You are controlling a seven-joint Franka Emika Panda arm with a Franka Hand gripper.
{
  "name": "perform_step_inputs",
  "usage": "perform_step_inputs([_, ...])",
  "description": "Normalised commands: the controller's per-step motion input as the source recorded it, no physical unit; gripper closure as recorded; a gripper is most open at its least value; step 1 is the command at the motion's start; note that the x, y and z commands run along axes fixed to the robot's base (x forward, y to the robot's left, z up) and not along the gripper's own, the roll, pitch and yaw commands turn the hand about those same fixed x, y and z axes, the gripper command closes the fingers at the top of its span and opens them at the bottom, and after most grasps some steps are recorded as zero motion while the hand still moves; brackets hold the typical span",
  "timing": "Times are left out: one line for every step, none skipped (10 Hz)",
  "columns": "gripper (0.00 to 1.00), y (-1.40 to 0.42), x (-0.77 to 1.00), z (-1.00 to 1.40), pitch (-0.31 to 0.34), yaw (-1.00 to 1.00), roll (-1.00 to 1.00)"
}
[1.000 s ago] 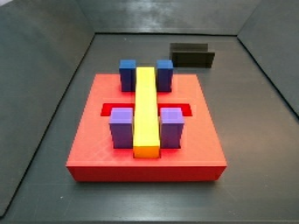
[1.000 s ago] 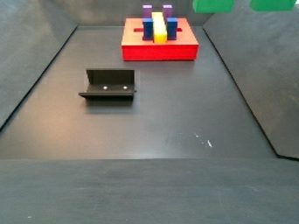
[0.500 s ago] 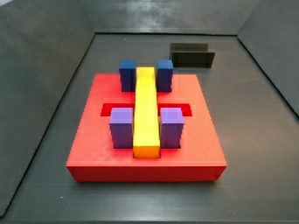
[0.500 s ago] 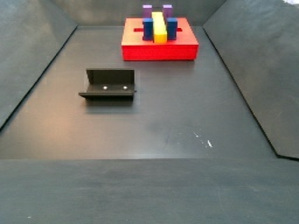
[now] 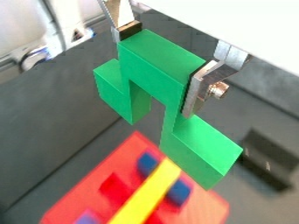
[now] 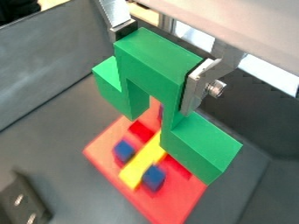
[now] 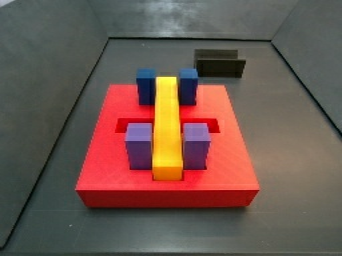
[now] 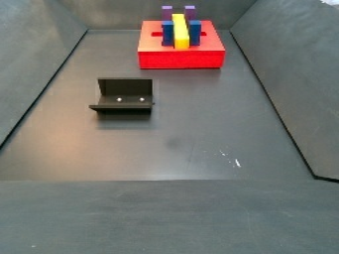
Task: Pick up the green object. Move up. Move to above the board. Insert the green object.
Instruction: Move to above the board, then insert the green object.
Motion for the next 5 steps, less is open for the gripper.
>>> perform_step_inputs([1.00,-0.19,0.18,0.05,0.134,0.00,0.06])
perform_step_inputs([1.00,-0.01,0.00,-0.03,0.000,0.00,0.00])
perform_step_inputs([1.00,-0.09,0.00,-0.21,-0.074,0.00,-0.03])
perform_step_inputs([1.00,-0.21,0.15,-0.49,-0.100,0.00,0.00])
perform_step_inputs([1.00,-0.29,0.17,-0.65,-0.106,0.00,0.10])
